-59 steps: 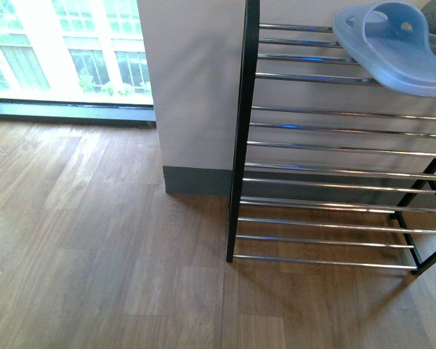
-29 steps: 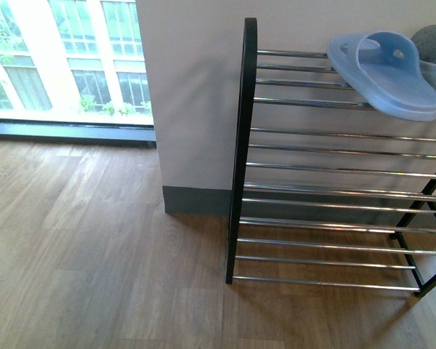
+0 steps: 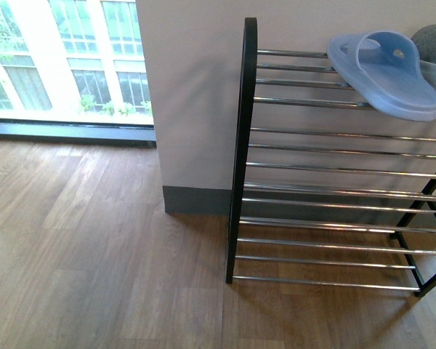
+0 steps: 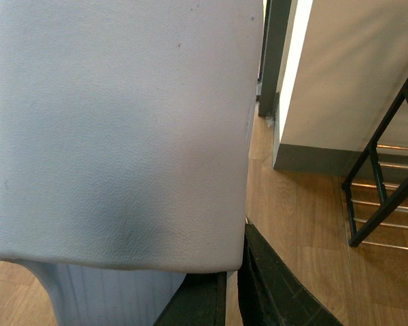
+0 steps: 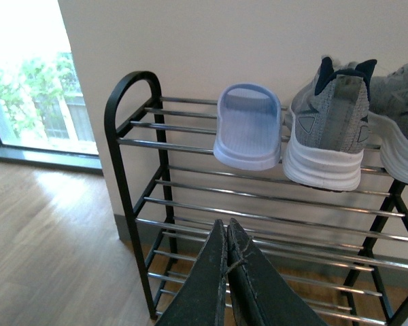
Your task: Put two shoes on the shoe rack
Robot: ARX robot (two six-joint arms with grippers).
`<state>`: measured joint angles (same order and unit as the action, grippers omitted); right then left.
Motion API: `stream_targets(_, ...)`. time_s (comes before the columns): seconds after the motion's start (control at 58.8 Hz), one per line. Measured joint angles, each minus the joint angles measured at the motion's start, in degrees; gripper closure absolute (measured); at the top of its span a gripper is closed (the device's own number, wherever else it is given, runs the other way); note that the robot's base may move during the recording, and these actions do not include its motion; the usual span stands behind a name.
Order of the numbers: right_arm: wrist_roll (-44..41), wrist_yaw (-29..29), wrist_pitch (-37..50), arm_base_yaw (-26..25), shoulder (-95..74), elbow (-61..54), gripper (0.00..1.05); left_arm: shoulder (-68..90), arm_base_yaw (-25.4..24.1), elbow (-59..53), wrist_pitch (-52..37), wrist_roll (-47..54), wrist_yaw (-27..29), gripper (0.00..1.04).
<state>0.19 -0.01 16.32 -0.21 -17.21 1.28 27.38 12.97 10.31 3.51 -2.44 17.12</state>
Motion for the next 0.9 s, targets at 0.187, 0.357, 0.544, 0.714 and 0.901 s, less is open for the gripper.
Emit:
stream_targets(0.187,0.0,0.0,-2.1,0.1,3.1,-0.2,1.03,0.0,0.0,0.0,0.0,0.0,0.0,1.03)
stream_targets(0.357,0.0,0.0,-4.4,0.1,5.4,-0.2,1.03,0.0,0.0,0.0,0.0,0.0,0.0,1.03)
stream_targets(0.544,0.0,-0.1,-11.7,0.1,11.1,-0.2,1.03,0.0,0.0,0.0,0.0,0.0,0.0,1.03)
stream_targets(0.714,0.0,0.0,-16.1,0.1,16.7,-0.2,1.03,0.0,0.0,0.0,0.0,0.0,-0.1,1.03)
stream_targets(0.901,0.0,0.0,-16.1,0.1,16.9,-0.2,1.03,0.0,0.0,0.0,0.0,0.0,0.0,1.03)
